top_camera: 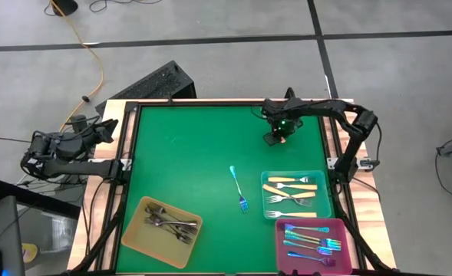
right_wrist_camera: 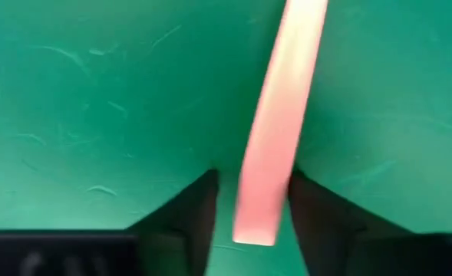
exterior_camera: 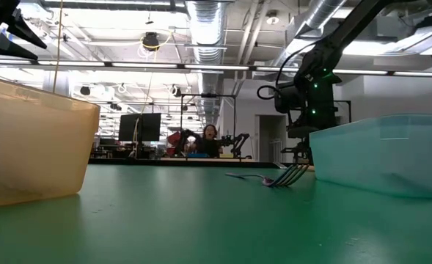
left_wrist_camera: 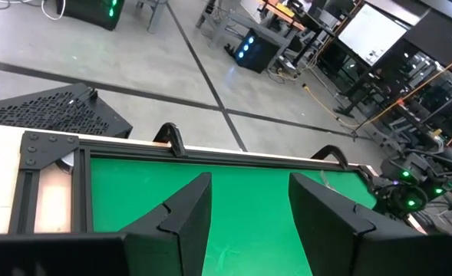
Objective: Sort silverware by color (type)
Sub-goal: Put the yellow fork into the green bin
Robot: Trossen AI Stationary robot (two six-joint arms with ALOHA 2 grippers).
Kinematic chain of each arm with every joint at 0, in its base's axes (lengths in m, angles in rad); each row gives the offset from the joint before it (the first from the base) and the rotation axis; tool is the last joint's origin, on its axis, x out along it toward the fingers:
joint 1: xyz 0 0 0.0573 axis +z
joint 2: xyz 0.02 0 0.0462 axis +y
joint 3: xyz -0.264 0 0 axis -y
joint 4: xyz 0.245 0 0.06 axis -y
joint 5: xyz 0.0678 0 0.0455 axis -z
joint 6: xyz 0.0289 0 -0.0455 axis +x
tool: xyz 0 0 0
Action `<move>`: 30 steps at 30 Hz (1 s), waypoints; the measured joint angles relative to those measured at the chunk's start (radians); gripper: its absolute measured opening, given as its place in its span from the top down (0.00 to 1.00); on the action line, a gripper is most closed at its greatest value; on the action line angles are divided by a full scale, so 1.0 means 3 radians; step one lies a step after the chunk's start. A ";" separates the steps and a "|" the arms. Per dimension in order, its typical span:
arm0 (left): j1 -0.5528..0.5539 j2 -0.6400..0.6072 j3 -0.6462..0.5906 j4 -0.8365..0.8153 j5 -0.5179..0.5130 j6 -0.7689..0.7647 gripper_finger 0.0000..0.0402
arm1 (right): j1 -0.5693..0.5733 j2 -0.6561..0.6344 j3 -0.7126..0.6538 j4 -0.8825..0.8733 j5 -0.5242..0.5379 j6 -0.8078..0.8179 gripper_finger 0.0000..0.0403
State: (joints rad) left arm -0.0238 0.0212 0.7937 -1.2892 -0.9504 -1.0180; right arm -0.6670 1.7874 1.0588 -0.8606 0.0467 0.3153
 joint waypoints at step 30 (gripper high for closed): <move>0.0000 0.0000 0.0000 0.0000 0.0004 0.0000 0.61 | 0.1179 0.0005 0.0960 -0.0061 -0.0103 -0.0167 0.77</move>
State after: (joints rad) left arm -0.0238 0.0212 0.7937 -1.2892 -0.9493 -1.0180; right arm -0.3132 1.7890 1.3468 -0.8789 0.0158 0.2652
